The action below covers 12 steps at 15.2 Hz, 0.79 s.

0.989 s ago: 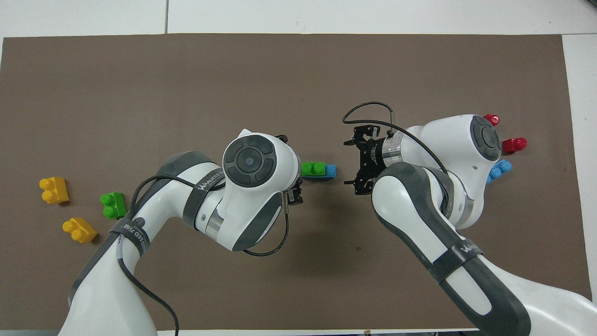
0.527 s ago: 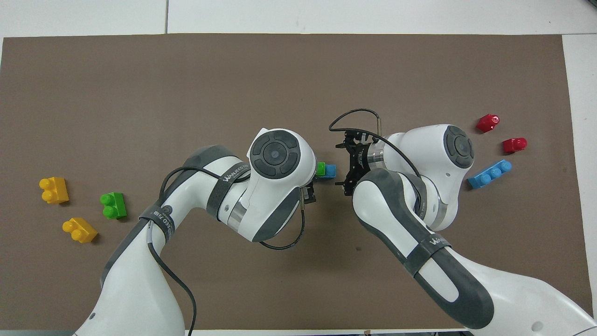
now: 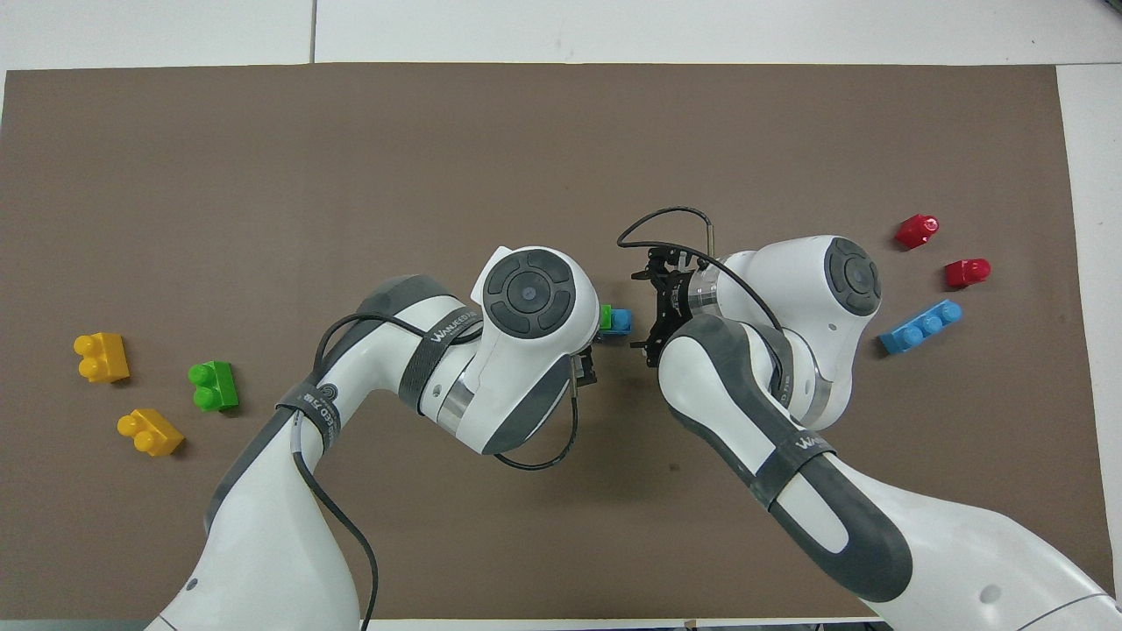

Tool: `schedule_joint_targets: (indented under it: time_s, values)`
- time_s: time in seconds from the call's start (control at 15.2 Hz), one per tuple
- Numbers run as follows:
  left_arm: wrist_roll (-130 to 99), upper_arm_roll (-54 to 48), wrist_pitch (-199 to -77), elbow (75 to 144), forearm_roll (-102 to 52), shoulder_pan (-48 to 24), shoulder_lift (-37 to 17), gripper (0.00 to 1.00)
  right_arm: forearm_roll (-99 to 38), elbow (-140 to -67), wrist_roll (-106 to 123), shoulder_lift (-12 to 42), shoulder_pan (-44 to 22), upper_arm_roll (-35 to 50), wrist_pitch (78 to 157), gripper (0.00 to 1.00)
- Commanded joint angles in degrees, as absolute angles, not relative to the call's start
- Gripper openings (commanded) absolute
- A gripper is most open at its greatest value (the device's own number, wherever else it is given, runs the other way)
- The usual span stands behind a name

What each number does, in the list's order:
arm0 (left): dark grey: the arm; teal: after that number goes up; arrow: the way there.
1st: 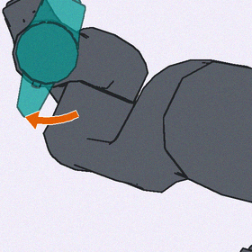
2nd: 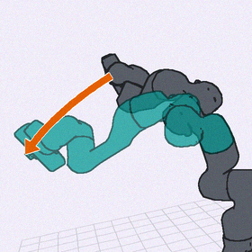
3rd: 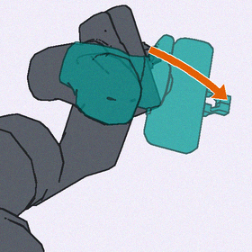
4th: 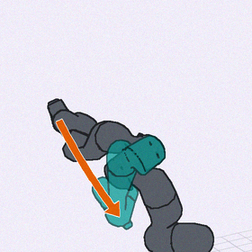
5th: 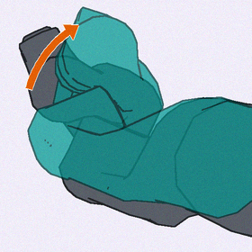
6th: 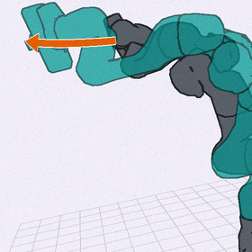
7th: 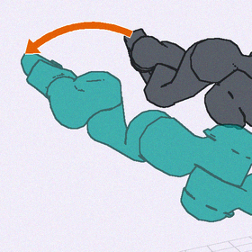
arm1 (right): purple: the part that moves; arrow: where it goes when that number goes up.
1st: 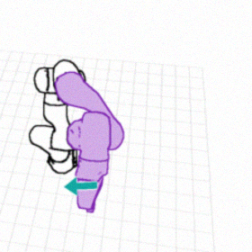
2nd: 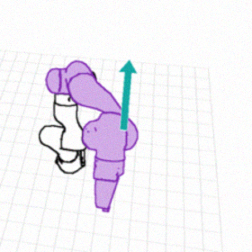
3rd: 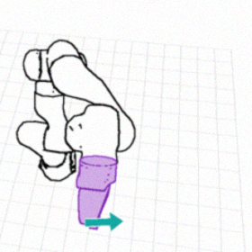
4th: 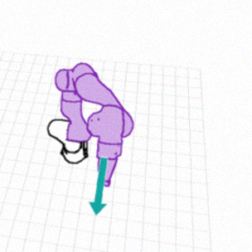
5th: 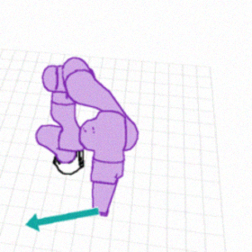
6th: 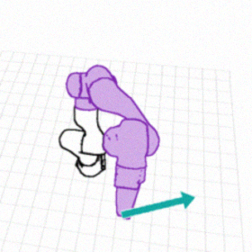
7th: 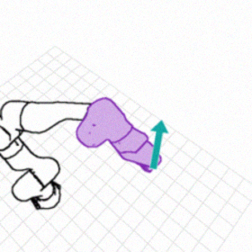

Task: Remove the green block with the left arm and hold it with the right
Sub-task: 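Grasp the green brick with the left gripper while the right gripper grasps blue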

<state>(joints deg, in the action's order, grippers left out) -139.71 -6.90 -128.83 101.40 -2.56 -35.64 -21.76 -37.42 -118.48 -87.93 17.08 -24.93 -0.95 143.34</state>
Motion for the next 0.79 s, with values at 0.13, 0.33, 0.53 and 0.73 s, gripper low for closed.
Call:
schedule_joint_targets:
  time_s: [0.13,0.33,0.53,0.73]
  values:
    - [-141.85,-5.98,-130.17,99.93,-0.62,-36.65,-23.47,1.00,-41.13,-118.65,-86.75,18.72,-26.89,-0.88,147.47,0.96]
    - [-142.03,-6.06,-130.69,99.93,-0.62,-36.65,-23.47,1.00,-41.13,-118.65,-86.75,19.25,-27.07,-0.97,148.18,0.96]
    - [-142.29,-5.98,-131.04,100.11,-0.53,-36.65,-23.47,1.00,-41.22,-118.74,-86.75,19.34,-28.03,-0.97,149.41,0.92]
    - [-142.29,-5.98,-131.22,100.19,-0.53,-36.65,-23.64,1.00,-41.22,-118.74,-86.75,19.34,-27.86,-0.97,149.41,0.85]
